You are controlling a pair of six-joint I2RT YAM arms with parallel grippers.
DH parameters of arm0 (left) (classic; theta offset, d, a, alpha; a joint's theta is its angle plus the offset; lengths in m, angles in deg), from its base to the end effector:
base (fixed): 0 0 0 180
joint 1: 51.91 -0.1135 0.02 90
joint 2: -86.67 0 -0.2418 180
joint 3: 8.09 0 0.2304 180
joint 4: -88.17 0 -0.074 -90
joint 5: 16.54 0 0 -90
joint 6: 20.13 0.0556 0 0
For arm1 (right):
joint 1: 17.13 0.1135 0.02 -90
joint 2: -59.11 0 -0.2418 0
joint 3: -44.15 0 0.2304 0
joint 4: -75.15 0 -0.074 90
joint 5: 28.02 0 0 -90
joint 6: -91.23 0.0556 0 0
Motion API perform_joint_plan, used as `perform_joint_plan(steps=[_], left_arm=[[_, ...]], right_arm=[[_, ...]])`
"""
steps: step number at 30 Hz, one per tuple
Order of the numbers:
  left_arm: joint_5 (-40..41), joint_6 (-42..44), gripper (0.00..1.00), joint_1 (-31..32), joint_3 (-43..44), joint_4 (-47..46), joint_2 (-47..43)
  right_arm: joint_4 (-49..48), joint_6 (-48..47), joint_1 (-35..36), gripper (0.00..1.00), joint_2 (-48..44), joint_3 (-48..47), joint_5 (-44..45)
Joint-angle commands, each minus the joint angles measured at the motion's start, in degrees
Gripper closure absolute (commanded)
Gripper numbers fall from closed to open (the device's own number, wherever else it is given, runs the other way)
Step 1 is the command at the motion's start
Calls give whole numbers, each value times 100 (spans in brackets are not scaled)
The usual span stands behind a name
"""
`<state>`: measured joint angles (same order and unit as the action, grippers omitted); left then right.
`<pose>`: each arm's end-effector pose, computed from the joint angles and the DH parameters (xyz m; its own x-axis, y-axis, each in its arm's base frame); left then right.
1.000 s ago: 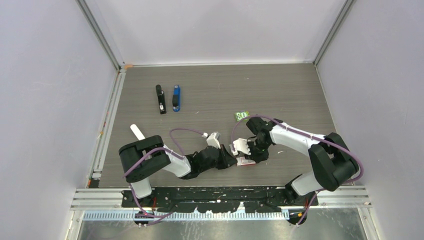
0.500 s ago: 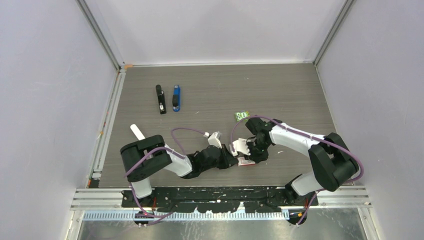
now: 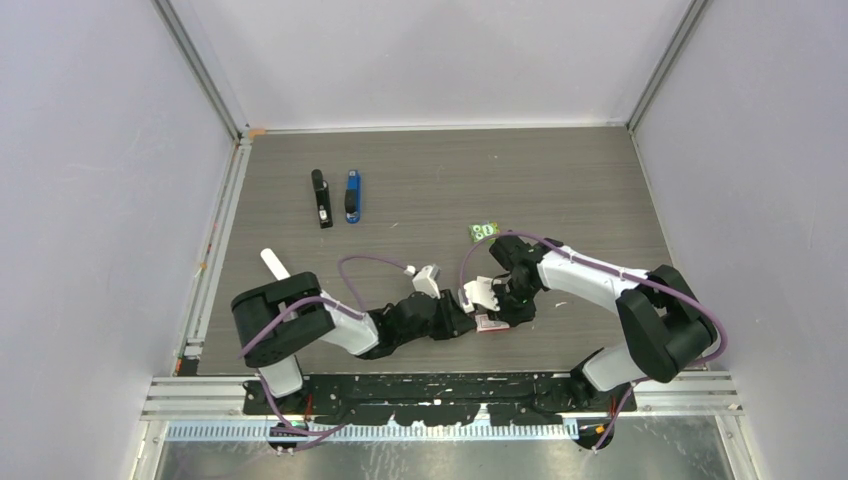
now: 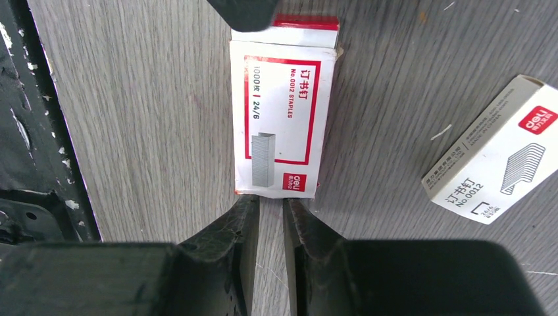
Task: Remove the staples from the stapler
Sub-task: Close the staple box at the center of the board.
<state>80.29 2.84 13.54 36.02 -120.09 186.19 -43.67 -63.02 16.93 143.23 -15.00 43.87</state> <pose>0.1331 -0.2754 0.1033 -0.8650 -0.3065 -0.3972 0.1607 0.5807 -0.7981 0.1665 0.1334 0.1302 0.1359 -0.9415 -0.3085 -0.9833 -0.1663 0.0743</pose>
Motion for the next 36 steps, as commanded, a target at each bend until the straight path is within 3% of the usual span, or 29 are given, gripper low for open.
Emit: perform_joint_plan(steps=[1,6,10,15,21,27,36], left_arm=[[167,165,64,-42,-234,111,-631],[187,211,56,-49,-335,161,-766],[39,111,47,-48,-308,-352,-418],[-73,-12,45,-54,-106,-641,119],[-174,-204,50,-72,120,-686,452],[-331,-272,66,-74,264,-786,660],[-348,-320,70,-69,250,-868,708]], right_arm=[[-522,-40,44,74,261,98,-62],[-504,-26,48,74,317,81,-61],[-504,-20,47,74,314,80,-61],[-504,-13,45,74,316,81,-69],[-491,-14,42,74,330,74,-79],[-470,-16,48,75,365,72,-103],[-460,-6,47,75,374,56,-89]])
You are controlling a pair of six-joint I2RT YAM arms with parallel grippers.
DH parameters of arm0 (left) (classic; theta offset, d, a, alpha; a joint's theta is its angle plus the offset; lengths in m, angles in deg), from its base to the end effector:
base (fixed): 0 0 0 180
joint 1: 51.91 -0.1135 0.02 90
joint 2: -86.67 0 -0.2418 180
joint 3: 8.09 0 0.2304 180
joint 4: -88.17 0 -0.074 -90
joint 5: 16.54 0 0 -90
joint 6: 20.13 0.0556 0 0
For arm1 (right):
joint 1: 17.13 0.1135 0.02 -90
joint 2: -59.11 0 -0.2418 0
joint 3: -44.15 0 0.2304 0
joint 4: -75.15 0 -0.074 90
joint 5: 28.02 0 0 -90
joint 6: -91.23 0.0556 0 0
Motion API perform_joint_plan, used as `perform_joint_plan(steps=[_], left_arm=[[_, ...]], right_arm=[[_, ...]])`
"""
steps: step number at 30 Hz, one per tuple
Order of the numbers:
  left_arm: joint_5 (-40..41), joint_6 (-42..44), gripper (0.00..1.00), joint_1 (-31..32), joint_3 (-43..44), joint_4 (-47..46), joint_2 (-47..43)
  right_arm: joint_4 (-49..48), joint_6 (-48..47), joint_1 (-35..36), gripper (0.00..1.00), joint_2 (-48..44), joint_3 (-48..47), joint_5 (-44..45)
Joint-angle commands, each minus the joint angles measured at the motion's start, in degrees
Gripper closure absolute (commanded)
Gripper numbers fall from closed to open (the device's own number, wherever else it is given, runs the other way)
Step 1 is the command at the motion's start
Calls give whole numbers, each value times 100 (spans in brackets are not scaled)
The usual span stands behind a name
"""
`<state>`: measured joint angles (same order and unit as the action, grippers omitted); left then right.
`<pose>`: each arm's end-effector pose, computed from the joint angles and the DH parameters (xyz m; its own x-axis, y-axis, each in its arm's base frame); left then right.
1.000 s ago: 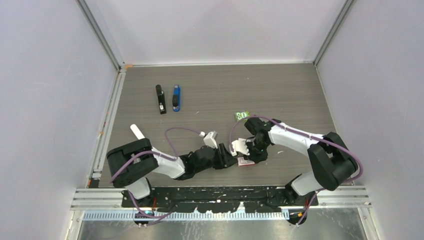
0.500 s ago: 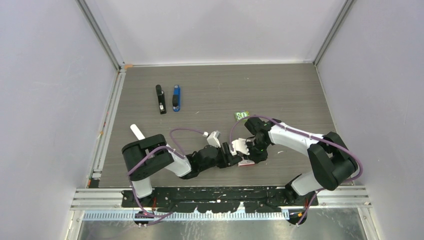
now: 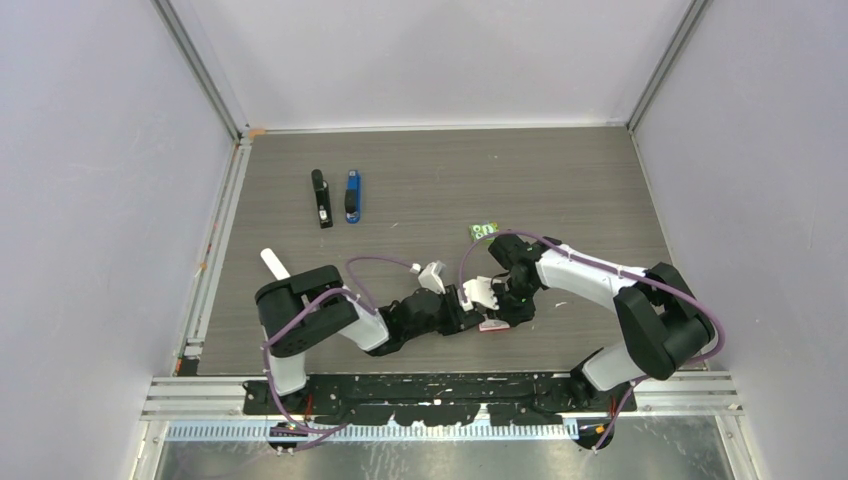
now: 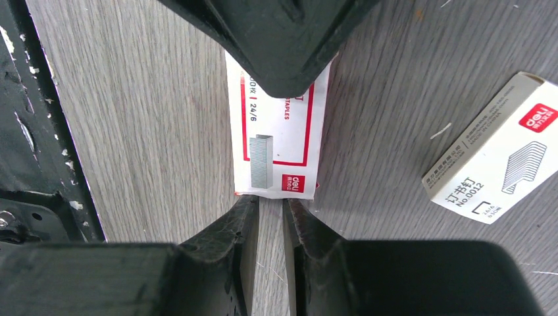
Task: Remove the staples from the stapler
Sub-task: Close the staple box at the center of the board.
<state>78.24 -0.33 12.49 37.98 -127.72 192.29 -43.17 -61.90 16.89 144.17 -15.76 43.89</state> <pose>0.1426 -0.2869 0.0958 -0.8733 -0.3473 -0.3417 0.1301 0.5097 -0.8505 0.1683 0.1345 0.1298 0.1131 -0.9467 -0.3016 -0.9850 -0.1466 0.0908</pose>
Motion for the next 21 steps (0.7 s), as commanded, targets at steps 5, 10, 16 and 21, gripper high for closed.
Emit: perform_joint_plan(steps=[5,10,16,21], left_arm=[[5,145,60,-45,-221,120,-334],[192,513,59,-90,-458,804,-1139],[351,1296,60,-130,-722,1576,-2380],[797,2780,47,-281,-487,4055,-4623]], right_arm=[[-461,-58,-104,72,134,92,-116],[-255,-153,-378,68,-140,73,-319],[495,-309,-1007,67,-610,-266,-766],[1312,462,-2129,63,-1417,-1101,-1604]])
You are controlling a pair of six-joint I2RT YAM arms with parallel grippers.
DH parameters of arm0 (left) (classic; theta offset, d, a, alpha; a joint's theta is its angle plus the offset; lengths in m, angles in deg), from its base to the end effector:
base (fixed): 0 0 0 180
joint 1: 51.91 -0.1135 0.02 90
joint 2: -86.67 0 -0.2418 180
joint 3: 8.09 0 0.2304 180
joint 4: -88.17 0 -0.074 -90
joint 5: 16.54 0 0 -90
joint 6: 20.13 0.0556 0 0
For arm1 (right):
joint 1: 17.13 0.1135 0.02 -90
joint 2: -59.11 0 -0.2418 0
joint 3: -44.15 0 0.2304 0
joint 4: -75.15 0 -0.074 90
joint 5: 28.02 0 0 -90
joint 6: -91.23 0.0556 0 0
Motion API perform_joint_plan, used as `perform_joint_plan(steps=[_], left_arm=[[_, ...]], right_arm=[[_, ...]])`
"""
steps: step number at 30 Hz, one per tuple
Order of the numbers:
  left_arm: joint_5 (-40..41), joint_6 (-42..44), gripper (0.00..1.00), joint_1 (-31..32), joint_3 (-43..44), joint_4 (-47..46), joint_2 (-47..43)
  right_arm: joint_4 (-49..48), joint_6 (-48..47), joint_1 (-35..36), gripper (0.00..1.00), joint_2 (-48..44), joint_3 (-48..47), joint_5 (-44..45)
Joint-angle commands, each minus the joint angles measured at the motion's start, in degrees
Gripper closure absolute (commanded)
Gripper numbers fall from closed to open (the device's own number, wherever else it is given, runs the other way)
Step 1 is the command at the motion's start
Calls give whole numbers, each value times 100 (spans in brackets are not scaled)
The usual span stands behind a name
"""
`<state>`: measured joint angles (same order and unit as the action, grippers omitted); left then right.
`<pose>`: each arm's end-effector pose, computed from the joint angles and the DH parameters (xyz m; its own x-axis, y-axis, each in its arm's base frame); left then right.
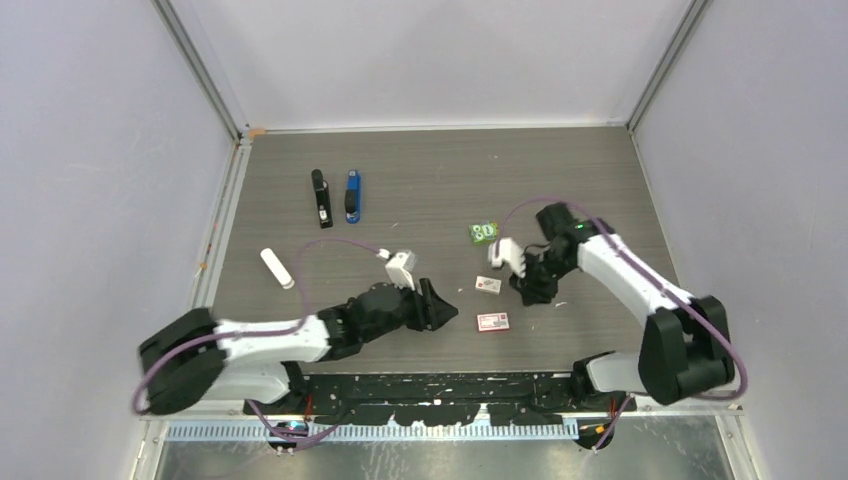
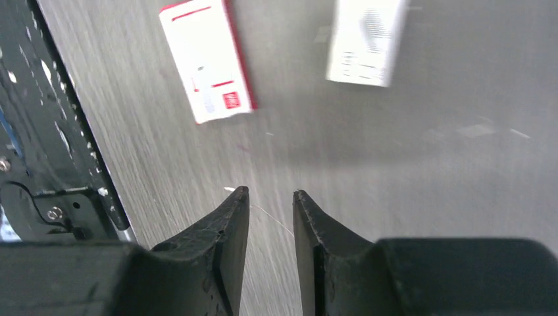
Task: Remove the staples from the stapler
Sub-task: Close the staple box at the center of the board, then reset both arms
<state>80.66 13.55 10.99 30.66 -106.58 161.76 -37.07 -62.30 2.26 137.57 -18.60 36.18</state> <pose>0.1262 -0.2314 0.1631 -0.7837 -0.2808 -0.5540 0.3209 0.5807 -0.7482 0.1877 0.0917 0.1648 -0.1085 -0.8926 -0.4376 -0.9929 0.0760 0.0913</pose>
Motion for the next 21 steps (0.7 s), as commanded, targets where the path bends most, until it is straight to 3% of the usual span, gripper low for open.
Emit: perform_joint_plan(steps=[1,3,8,12,16,18,19,21], left_arm=[[868,1764,37,-158,373,2514,-2079],[1362,2466,3,-221,630,3398,-3004],[1492,3576,0,-686,1400,4456,-4598],[1470,3960,0,-966,2515,5578,-4570],[1631,4040,0,-972,3447,6261,-4213],[1596,4047,0,-972,3866,6455,-4067],[1529,4060,0,-974,4033,6510,-4014],[1325,4087,0,-974,4273,6531,-3959]], right_arm=[[783,769,-819,60,-950,-1019,-853],[866,1274,-1046,49,-1344,-1395,-792],[614,2399,-1435,3,-2336,-1997,-614],[253,3564,-1582,1,-2834,-2542,-449],[647,4497,-1585,0,-2770,-3452,-702],[510,5386,-1579,1,-2757,-3778,-354],[328,5917,-1584,0,-2796,-3889,237],[206,6170,-1585,0,-2904,-4106,515]])
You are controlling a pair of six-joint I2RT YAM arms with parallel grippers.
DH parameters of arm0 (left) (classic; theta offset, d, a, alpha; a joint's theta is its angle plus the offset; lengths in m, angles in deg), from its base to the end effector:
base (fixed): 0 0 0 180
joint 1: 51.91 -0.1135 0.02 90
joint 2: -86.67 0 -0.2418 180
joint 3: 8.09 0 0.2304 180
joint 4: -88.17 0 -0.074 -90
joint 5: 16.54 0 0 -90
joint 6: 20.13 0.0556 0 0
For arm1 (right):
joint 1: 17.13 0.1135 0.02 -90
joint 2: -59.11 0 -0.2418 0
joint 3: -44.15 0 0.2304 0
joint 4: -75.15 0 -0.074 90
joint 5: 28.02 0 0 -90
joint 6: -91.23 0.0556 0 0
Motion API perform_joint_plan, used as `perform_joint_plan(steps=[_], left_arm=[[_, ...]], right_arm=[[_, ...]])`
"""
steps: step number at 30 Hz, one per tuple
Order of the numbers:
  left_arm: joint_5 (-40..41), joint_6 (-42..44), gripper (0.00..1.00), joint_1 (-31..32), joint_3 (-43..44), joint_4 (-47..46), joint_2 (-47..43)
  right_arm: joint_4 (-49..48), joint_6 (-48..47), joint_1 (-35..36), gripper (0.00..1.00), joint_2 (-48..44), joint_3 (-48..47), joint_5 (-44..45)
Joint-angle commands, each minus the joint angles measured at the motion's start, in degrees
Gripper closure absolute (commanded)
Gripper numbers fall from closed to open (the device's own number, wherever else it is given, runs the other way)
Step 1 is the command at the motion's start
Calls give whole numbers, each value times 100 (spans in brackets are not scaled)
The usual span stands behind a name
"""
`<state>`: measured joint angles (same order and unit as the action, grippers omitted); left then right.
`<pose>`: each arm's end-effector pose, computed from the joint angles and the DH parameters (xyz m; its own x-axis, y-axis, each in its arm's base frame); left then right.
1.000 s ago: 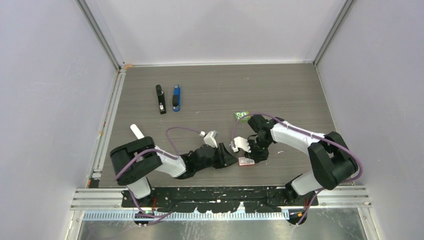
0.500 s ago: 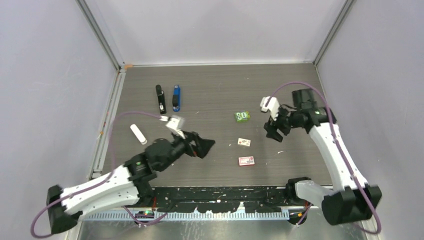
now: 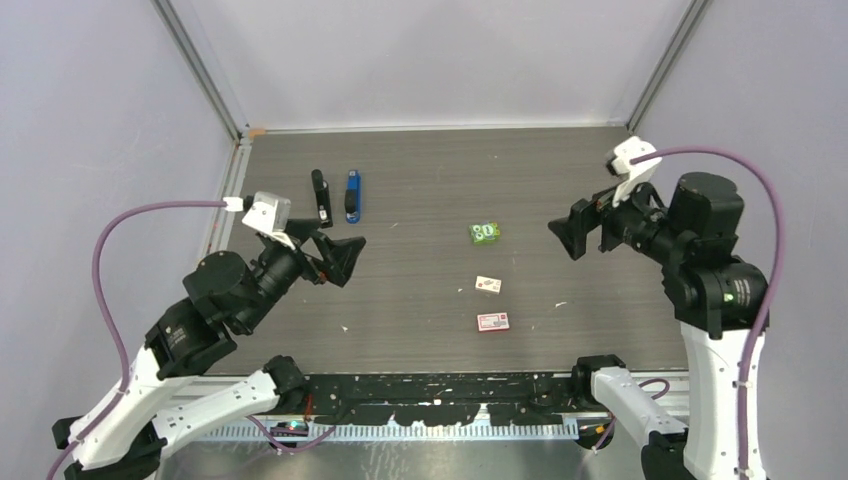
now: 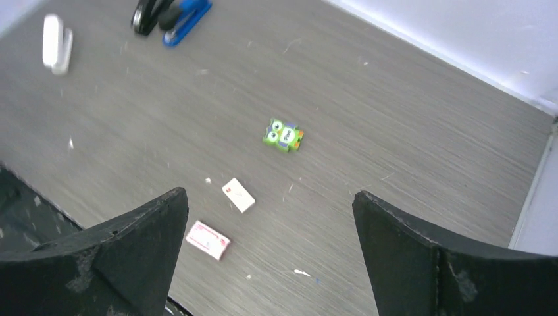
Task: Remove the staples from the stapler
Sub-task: Reset both arms
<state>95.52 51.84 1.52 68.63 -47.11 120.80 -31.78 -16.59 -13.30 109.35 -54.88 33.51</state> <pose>0.0852 -0.0798 0.4004 -0.1822 -0.2358 -0.9546 0.4883 0.8209 -0.2960 0.1271 0.0351 0.4222 -0.2399 -0.2857 -0.9278 -0.5942 0.7990 -0.0923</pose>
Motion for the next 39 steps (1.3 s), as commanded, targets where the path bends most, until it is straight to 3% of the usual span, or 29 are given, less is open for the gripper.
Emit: perform_joint_plan(steps=[1,21,39], left_arm=[[-256,257,0,-26,542,558,133],[-545,80,0,-20,223,810,-642],[-597,-52,0,-19,-39,741,-911]], right_arm=[[-372,1735,-26,0,-125,-563,854],[-284,2279,-32,0,-729,-653,275],[-354,2431,-48,1,-870,-644,511]])
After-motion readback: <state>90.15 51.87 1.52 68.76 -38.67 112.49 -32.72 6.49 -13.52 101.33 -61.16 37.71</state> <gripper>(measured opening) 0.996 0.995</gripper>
